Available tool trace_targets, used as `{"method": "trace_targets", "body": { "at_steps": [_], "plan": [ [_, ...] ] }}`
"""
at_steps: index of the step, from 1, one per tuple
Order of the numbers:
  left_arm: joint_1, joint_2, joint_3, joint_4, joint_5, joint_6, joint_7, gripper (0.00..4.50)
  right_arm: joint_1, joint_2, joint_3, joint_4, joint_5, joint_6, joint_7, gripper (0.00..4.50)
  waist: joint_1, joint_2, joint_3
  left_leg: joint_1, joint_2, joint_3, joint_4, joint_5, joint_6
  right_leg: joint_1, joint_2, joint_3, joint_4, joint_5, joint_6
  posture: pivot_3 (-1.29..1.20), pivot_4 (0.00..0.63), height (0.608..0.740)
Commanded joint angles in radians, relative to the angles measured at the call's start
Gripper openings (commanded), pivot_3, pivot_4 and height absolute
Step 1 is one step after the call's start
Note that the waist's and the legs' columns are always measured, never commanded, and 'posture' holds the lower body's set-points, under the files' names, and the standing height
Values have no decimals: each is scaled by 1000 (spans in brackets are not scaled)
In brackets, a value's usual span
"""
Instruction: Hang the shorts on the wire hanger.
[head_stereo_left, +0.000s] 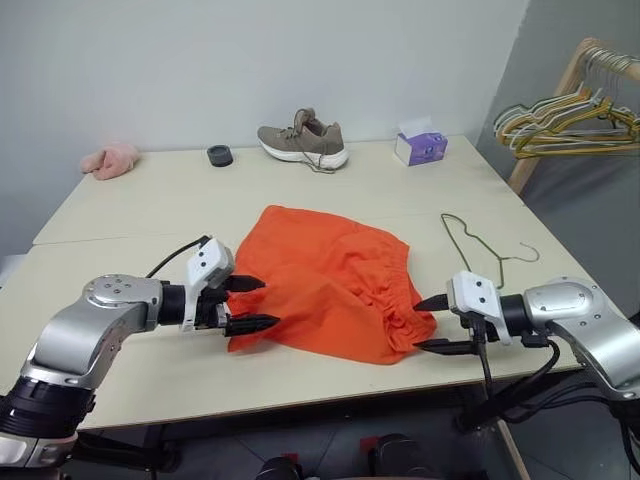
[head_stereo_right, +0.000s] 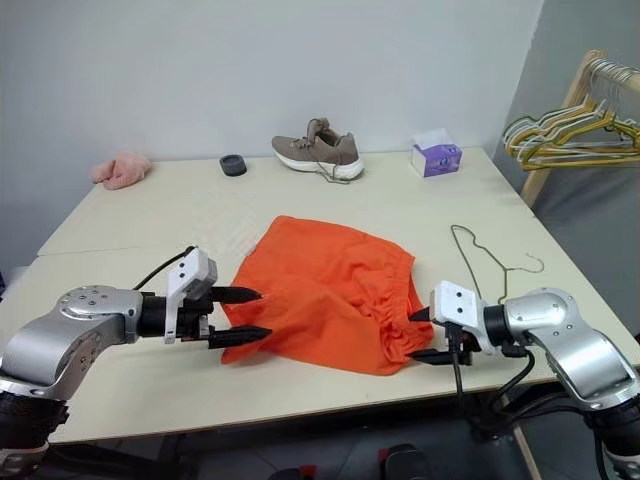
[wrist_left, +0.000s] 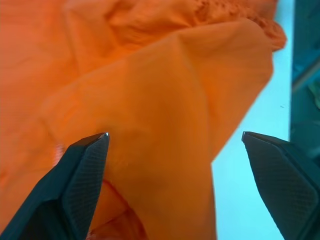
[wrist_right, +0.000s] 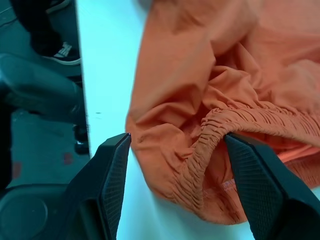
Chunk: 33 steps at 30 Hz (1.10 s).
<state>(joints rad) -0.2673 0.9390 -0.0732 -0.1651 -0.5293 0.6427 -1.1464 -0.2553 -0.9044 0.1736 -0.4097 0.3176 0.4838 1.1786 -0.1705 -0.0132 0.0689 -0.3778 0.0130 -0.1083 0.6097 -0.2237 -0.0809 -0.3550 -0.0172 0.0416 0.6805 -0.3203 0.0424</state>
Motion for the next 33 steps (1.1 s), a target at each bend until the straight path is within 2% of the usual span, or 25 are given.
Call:
{"method": "trace_targets", "body": {
  "at_steps": [1,8,9,11,16,23,28,33],
  "plan": [
    [-46,-4,-39,30,30,-13,-51,4469,-31,-15,-44,-42,24,-6,6,3173,-2,0,0,0,0,0,0,0,0,0,0,0,0,0,0,-209,0,740],
    [-119,-55,-150,199,204,-132,-61,4469,-45,-23,-50,-31,17,-24,-7,3173,-11,0,0,1,0,0,0,0,0,1,0,0,0,0,0,-218,0,740],
    [-127,-64,-154,224,225,-152,-54,4289,-46,-23,-50,-31,18,-24,-8,3173,-14,-1,0,1,0,0,0,0,0,1,0,0,0,0,0,-218,0,740],
    [-138,-78,-153,255,246,-179,-57,3865,-47,-21,-47,-32,17,-25,-10,3173,-20,-1,0,0,0,0,1,0,0,1,0,0,0,0,0,-220,0,740],
    [-146,-113,-112,268,239,-205,-60,2207,-29,2,19,-37,-45,-42,-43,3173,-24,-1,0,0,0,-1,1,0,0,1,0,0,0,0,0,-213,0,740],
    [-100,-71,-19,149,152,-152,-98,39,-60,36,138,15,-206,-142,-79,3173,-27,-1,0,0,0,-1,1,0,0,1,0,0,1,0,0,-204,0,740],
    [-68,-23,98,57,59,-59,-97,39,-111,56,224,78,-308,-233,-55,3173,-28,-1,0,1,0,-1,1,0,0,1,0,0,1,0,0,-189,0,740],
    [1,25,231,-34,-31,31,-72,39,-180,87,316,239,-454,-345,-61,3173,-26,-1,0,2,0,-1,1,0,0,2,0,0,2,0,0,-160,0,740]
  ]
}}
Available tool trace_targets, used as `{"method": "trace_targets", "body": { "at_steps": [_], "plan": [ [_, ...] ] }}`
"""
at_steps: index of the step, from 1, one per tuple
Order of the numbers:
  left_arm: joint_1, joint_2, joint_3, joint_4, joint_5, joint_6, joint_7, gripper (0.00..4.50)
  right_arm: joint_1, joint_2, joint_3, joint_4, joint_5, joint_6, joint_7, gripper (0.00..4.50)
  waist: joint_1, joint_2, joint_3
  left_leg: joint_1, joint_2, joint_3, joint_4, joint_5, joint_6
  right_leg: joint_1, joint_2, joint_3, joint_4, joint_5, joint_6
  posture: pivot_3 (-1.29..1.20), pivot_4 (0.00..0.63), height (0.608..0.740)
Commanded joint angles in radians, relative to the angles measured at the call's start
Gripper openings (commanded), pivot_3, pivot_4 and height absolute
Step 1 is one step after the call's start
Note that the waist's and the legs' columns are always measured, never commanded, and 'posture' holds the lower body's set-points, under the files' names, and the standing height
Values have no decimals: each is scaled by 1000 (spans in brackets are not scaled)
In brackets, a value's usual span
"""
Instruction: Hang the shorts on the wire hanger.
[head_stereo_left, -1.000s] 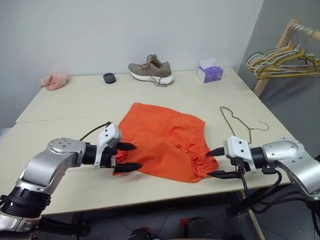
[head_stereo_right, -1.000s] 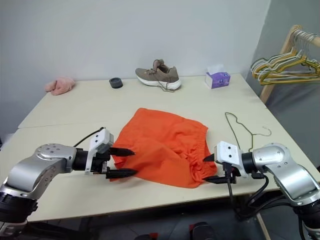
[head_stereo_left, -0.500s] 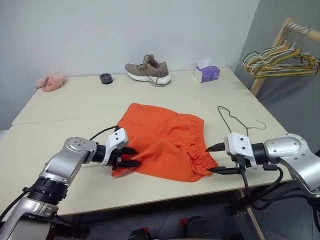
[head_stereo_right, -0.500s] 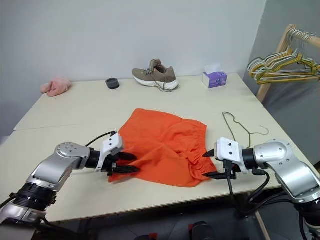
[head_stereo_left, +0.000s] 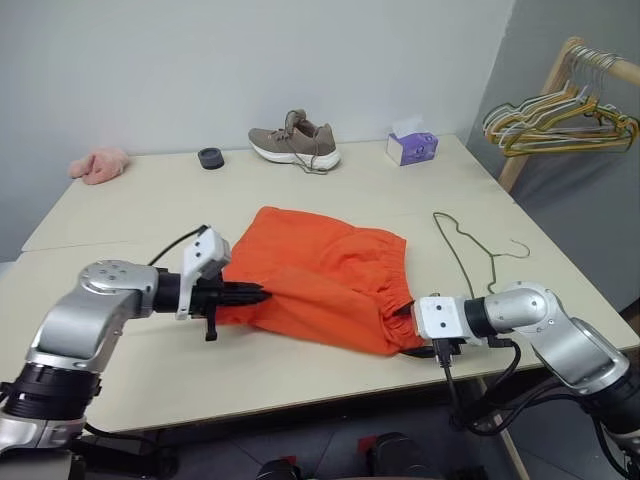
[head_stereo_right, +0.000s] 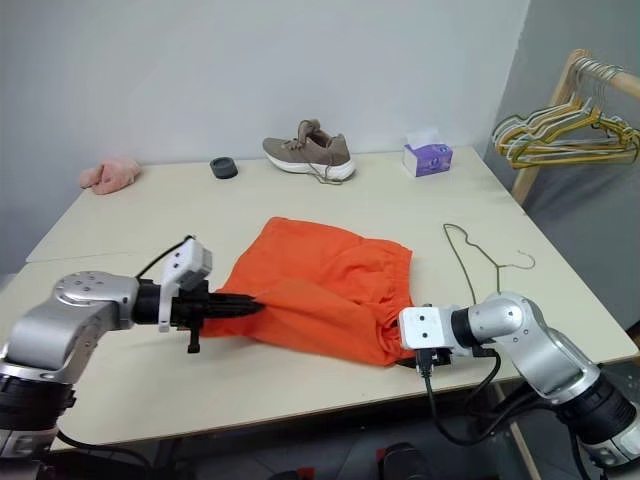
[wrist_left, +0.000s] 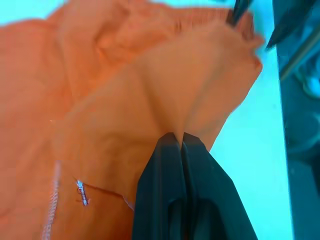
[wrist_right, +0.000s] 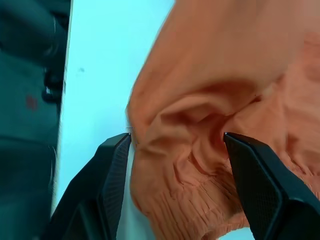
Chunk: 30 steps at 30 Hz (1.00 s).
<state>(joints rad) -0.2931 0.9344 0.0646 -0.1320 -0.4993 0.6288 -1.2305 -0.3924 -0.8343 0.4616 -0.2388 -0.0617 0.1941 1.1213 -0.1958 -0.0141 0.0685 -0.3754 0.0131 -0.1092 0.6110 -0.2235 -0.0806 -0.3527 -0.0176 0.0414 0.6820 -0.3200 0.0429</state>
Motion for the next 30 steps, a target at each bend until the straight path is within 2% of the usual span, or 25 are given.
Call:
{"method": "trace_targets", "body": {
  "at_steps": [1,2,5,8,12,13,14,17,20,22,25,30],
  "plan": [
    [53,40,117,-86,-72,58,13,39,-60,34,31,100,-93,-56,-18,3173,0,0,0,0,0,0,0,0,0,0,0,0,0,0,0,-151,0,740],
    [75,49,134,-102,-79,67,15,39,-74,47,29,126,-106,-58,-27,3173,-1,0,0,1,0,0,0,0,0,0,0,0,0,0,0,-144,0,740],
    [126,60,165,-125,-76,69,37,0,-115,86,3,189,-118,-48,-47,2555,3,0,0,1,0,0,0,0,0,0,0,0,1,0,0,-132,0,740],
    [116,46,164,-92,-35,26,92,0,-182,128,-33,247,-106,-13,-61,1573,6,0,0,1,0,0,0,0,0,1,0,0,2,0,0,-125,0,740],
    [-13,-3,110,60,77,-85,192,0,-305,184,-69,359,-98,-10,-84,184,13,0,0,4,0,-1,0,1,1,2,0,0,3,1,-1,-123,0,740],
    [-45,-14,96,96,100,-110,206,0,-329,194,-73,387,-103,-23,-90,47,18,0,0,5,0,-1,0,1,2,3,0,0,4,1,-1,-126,0,740],
    [-90,-30,78,145,131,-145,225,0,-362,206,-74,430,-113,-44,-102,47,21,0,0,7,-1,-1,0,1,2,5,0,0,4,1,-1,-128,0,740],
    [-300,-100,4,375,299,-356,360,0,-524,260,-72,648,-200,-205,-266,47,30,-1,1,10,-1,0,0,1,2,8,0,0,4,1,0,-136,0,740],
    [-343,-101,-6,415,332,-454,342,0,-583,262,-76,728,-253,-348,-364,47,24,-1,0,9,-1,1,0,2,3,6,0,2,3,3,0,-148,0,740],
    [-265,-58,2,317,280,-420,240,0,-566,226,-71,713,-302,-457,-429,47,17,-1,-2,8,-1,2,-1,2,2,6,-2,3,2,5,-4,-147,0,740],
    [-49,41,35,108,172,-304,90,0,-479,176,-73,630,-348,-576,-495,47,-9,-1,-4,2,-1,3,-2,0,-1,0,-4,6,0,4,-6,-146,0,740],
    [309,161,125,-99,94,-188,-23,0,-272,141,-56,473,-358,-616,-459,47,-28,-1,-4,-14,-1,3,-1,-2,-1,-16,-4,6,2,4,-7,-130,1,740]
  ]
}}
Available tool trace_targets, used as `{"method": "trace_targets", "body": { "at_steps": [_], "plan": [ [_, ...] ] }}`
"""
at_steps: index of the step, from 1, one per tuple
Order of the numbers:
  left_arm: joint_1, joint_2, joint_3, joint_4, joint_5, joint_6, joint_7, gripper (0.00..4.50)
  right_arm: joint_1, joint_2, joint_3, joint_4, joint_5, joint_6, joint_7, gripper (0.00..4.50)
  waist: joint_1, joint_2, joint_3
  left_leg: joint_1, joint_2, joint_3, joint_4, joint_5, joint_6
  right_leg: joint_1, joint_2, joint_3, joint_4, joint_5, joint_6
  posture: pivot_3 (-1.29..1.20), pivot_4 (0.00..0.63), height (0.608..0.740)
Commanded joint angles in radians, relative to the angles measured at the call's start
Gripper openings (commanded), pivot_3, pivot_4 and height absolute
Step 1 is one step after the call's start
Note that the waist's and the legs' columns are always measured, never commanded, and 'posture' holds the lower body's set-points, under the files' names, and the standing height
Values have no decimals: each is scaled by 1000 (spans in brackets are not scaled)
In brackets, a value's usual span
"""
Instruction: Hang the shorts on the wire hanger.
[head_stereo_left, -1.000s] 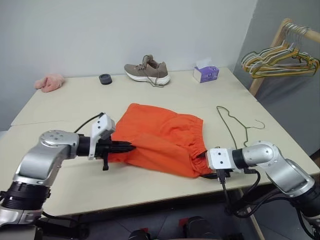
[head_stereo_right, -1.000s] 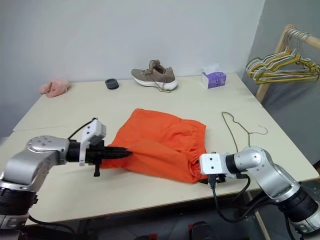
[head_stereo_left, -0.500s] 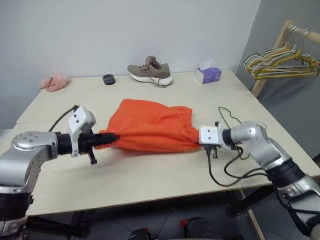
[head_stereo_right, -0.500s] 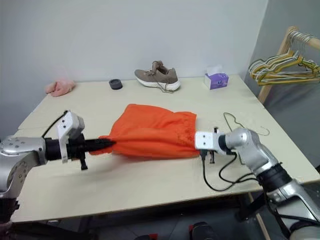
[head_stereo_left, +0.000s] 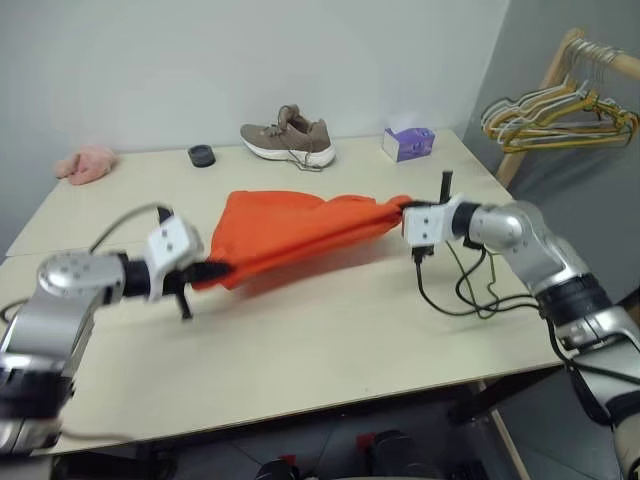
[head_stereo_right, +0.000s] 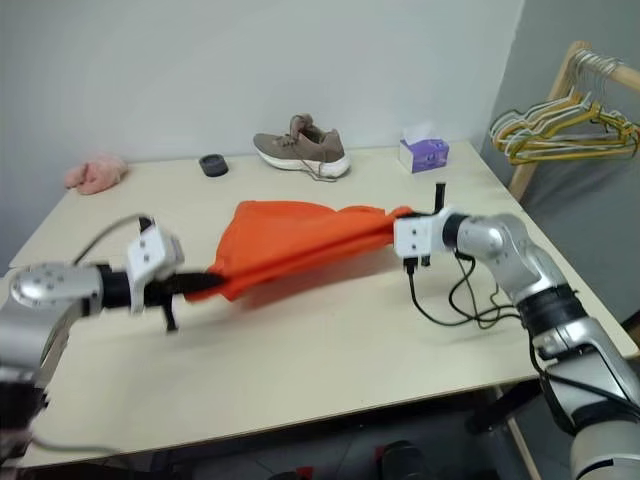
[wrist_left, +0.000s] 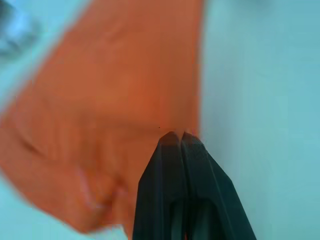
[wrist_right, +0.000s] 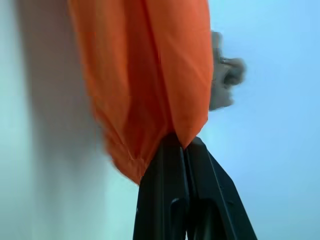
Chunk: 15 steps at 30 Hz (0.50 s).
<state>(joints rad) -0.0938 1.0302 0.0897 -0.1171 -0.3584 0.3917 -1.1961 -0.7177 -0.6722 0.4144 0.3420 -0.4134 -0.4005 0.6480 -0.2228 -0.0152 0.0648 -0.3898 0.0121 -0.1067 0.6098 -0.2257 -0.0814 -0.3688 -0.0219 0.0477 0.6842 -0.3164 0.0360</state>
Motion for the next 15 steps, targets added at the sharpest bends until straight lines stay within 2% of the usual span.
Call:
{"method": "trace_targets", "body": {
  "at_steps": [1,5,7,9,10,11,15],
  "plan": [
    [170,80,126,-148,-68,80,-75,0,91,-26,-1,-139,-3,-23,38,47,0,0,0,-2,0,0,1,0,0,-3,0,0,2,0,0,-127,1,740],
    [362,96,226,-264,-133,170,-111,0,217,-63,25,-260,59,18,192,47,22,0,3,5,0,0,3,1,2,1,2,-2,10,-1,0,-118,0,740],
    [449,98,260,-300,-133,187,-128,0,265,-93,32,-311,107,51,285,47,32,0,7,15,1,0,2,2,4,10,3,-3,12,-6,2,-116,0,740],
    [539,98,271,-320,-99,166,-138,0,292,-116,27,-351,136,88,349,47,36,-1,10,32,1,-1,1,2,4,25,3,-4,12,-11,-5,-118,0,740],
    [566,94,267,-320,-77,144,-134,0,300,-119,21,-363,143,107,364,47,35,-2,12,39,2,-2,1,2,4,27,2,-3,12,-12,-6,-117,0,740],
    [577,88,262,-315,-65,131,-125,0,305,-123,20,-373,146,127,382,47,35,-3,12,44,2,-2,1,1,2,32,-1,-2,12,-12,-6,-117,0,740],
    [547,51,237,-292,-60,121,-75,0,326,-113,10,-421,155,203,406,47,38,-4,11,44,2,-6,1,-2,-3,33,-2,-4,12,-12,-7,-118,0,740]
  ]
}}
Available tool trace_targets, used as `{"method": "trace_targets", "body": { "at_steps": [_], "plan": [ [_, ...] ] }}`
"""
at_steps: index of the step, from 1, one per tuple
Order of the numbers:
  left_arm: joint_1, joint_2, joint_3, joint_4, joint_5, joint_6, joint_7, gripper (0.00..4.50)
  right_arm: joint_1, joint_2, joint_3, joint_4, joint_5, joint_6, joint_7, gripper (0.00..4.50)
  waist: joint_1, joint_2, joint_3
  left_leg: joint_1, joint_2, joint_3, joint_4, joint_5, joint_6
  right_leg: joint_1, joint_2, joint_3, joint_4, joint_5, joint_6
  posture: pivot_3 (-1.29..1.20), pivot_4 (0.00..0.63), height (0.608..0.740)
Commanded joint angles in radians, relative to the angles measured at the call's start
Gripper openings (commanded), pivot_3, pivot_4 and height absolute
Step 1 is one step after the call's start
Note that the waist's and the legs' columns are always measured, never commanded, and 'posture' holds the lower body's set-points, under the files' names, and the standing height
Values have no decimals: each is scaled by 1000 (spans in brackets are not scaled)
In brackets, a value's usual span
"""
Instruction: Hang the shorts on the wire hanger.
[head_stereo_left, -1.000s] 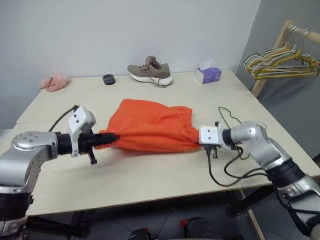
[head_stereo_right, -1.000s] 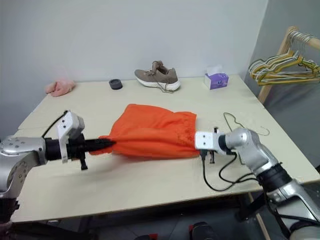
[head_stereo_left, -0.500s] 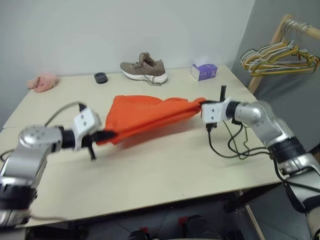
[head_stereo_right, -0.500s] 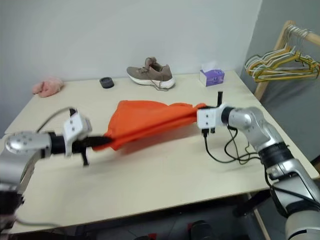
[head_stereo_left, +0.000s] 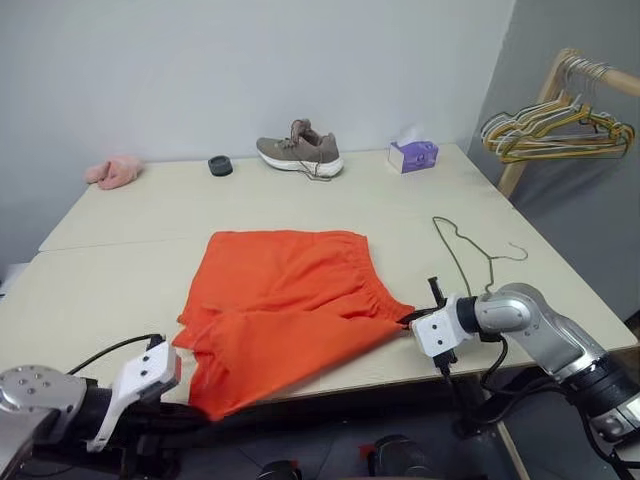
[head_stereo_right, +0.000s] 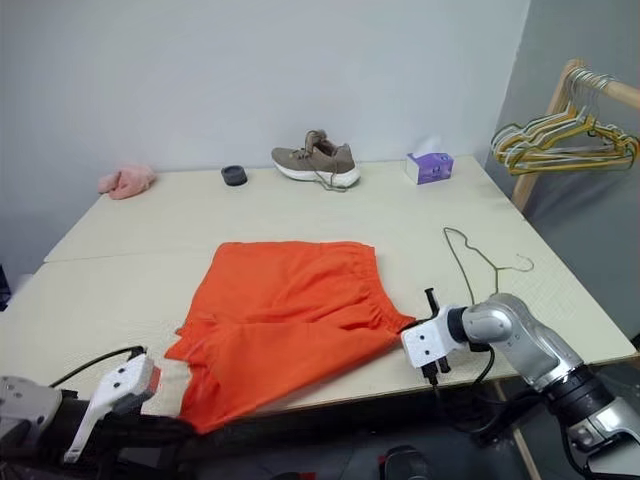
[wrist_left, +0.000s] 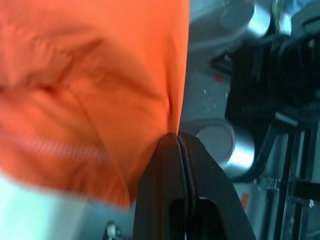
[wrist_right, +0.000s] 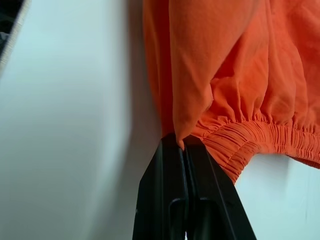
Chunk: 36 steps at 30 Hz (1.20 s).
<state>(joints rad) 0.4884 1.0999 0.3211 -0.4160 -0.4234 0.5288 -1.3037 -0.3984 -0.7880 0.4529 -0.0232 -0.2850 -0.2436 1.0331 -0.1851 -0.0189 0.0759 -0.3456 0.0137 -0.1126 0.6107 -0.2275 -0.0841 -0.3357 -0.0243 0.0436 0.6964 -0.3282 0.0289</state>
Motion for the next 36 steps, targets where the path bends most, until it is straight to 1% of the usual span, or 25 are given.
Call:
{"method": "trace_targets", "body": {
  "at_steps": [1,2,3,8,9,10,13,16,19,20,21,26,28,31,32,36],
  "plan": [
    [-45,-28,2,10,2,-13,42,0,12,5,-30,-65,23,57,19,47,2,-1,-1,0,0,0,0,0,0,0,0,0,0,0,0,-119,0,740],
    [-51,-33,-1,14,6,-18,46,0,17,4,-30,-73,17,70,21,47,6,-1,-2,0,-1,1,0,1,1,0,0,1,0,0,0,-120,0,740],
    [-57,-38,-6,21,15,-28,53,0,21,2,-30,-76,6,77,19,47,10,-2,-2,0,-1,1,0,4,6,0,0,1,0,1,1,-119,0,740],
    [-90,-71,-30,57,41,-66,92,0,48,3,-35,-98,-17,144,8,47,21,-2,-4,-3,0,3,-1,3,6,-2,5,0,0,-1,2,-125,1,740],
    [-86,-72,-32,51,37,-64,86,0,55,0,-32,-110,-14,150,16,47,22,-2,-4,-4,0,3,-2,3,5,-2,5,0,0,0,6,-126,1,740],
    [-71,-68,-32,38,29,-62,71,0,65,-5,-28,-122,-8,152,26,47,23,-2,-4,-6,0,3,-2,2,4,-2,6,0,0,-1,6,-127,1,740],
    [-31,-60,-31,18,29,-79,45,0,84,-15,-23,-148,4,170,57,47,23,-1,-4,-17,1,3,-2,2,3,-11,6,0,0,-2,6,-128,1,740],
    [-8,-65,-24,22,30,-88,37,0,90,-19,-21,-166,22,199,88,47,25,-1,-4,-19,0,4,-2,1,2,-13,5,-1,0,-2,6,-128,1,740],
    [-3,-87,5,47,-10,-68,36,553,94,-23,-26,-194,52,238,126,0,31,-1,-4,-18,0,4,-2,0,3,-13,5,-2,0,-3,7,-124,0,740],
    [-7,-98,22,62,-29,-64,35,837,92,-23,-29,-203,63,255,138,393,32,-1,-4,-18,0,4,-2,0,3,-13,5,-2,0,-3,8,-123,0,740],
    [-11,-107,40,81,-46,-66,30,1162,87,-23,-30,-212,75,272,150,618,33,-1,-4,-17,0,4,-2,0,3,-13,5,-2,0,-3,8,-122,0,740],
    [-78,-152,123,133,-166,-12,38,2760,64,-24,-47,-243,136,339,201,2343,45,-1,-4,-15,0,3,-1,0,4,-13,6,-4,1,-4,7,-117,0,740],
    [-120,-161,147,130,-218,26,46,3398,45,-19,-63,-244,161,364,206,3037,47,-2,-4,-15,0,3,-1,0,4,-13,6,-4,1,-4,7,-117,0,740],
    [-211,-162,151,84,-295,108,103,4341,16,-13,-113,-248,237,449,213,4068,50,-2,-4,-16,0,3,0,0,4,-12,5,-3,1,-2,9,-118,0,740],
    [-238,-162,151,71,-318,131,121,4500,8,-14,-133,-251,263,480,214,4473,50,-2,-4,-16,0,3,0,0,4,-11,5,-3,1,-2,9,-124,0,740],
    [-337,-171,148,28,-395,201,192,4500,-4,-6,-266,-277,412,666,188,4473,47,-2,-4,-17,0,3,-1,0,4,-11,5,-3,0,-2,9,-133,0,740]
  ]
}}
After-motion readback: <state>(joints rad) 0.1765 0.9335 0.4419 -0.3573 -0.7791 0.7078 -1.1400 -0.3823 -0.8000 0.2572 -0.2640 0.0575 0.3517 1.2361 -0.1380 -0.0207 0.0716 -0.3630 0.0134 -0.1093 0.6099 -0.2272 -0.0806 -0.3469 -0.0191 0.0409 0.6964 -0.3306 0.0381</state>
